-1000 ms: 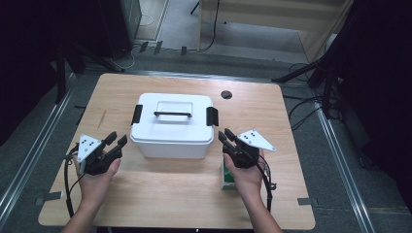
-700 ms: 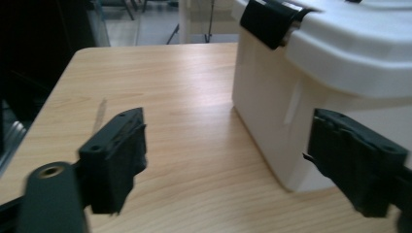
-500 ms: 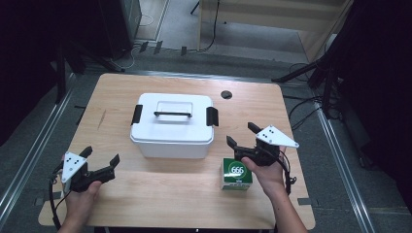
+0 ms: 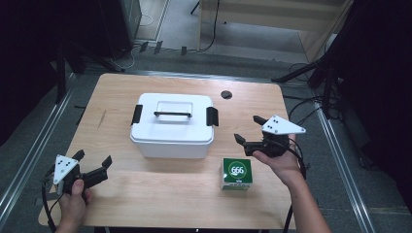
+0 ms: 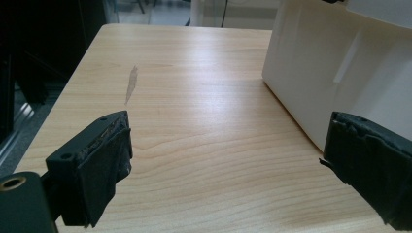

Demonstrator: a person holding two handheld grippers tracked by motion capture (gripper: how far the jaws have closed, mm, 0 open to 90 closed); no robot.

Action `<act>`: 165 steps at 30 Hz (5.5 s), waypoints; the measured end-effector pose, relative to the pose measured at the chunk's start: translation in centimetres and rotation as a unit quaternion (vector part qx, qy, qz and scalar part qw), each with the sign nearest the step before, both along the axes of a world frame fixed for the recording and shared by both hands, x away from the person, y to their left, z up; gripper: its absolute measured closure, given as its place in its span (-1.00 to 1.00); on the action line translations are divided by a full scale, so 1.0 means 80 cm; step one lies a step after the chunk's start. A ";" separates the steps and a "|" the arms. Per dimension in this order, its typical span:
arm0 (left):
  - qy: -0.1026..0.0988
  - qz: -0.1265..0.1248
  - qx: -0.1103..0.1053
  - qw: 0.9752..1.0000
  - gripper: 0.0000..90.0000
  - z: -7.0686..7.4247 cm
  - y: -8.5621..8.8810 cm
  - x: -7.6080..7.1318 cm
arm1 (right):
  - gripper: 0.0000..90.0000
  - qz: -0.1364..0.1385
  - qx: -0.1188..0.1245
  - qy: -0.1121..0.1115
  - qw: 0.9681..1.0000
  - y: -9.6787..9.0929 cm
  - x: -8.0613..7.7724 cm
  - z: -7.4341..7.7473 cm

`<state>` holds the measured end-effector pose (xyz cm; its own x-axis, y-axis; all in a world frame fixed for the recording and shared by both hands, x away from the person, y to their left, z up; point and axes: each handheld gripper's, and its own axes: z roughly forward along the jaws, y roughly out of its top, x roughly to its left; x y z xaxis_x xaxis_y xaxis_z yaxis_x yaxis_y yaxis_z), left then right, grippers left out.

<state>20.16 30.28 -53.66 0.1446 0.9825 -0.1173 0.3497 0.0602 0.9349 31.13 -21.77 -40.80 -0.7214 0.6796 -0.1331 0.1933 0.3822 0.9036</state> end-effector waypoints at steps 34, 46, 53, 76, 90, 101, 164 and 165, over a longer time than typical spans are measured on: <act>0.012 -0.017 0.019 1.000 -0.90 -0.005 -0.010 0.002 | 0.12 0.172 -0.149 0.015 0.974 0.037 0.073 0.046; 0.013 -0.017 0.026 0.999 -0.90 -0.005 -0.012 0.003 | 0.23 0.204 -0.183 0.056 0.960 0.066 0.094 0.077; 0.014 -0.018 0.025 0.999 -0.90 -0.006 -0.012 0.003 | 0.22 0.211 -0.226 0.059 0.949 0.094 0.099 0.081; 0.013 -0.024 0.026 0.999 -0.90 -0.006 -0.013 0.004 | 0.38 0.269 -0.284 0.092 0.916 0.167 0.113 0.091; 0.014 -0.023 0.021 0.999 -0.90 -0.006 -0.011 0.005 | 0.49 0.277 -0.309 0.083 0.906 0.206 0.114 0.094; 0.013 -0.023 0.018 0.999 -0.90 -0.006 -0.010 0.005 | 0.56 0.284 -0.335 0.085 0.894 0.231 0.117 0.091; 0.019 -0.026 0.015 0.999 -0.90 -0.007 -0.010 0.007 | 0.91 0.284 -0.374 0.092 0.878 0.310 0.115 0.094; 0.018 -0.026 0.015 0.999 -0.90 -0.007 -0.010 0.007 | 0.91 0.284 -0.373 0.091 0.879 0.309 0.115 0.096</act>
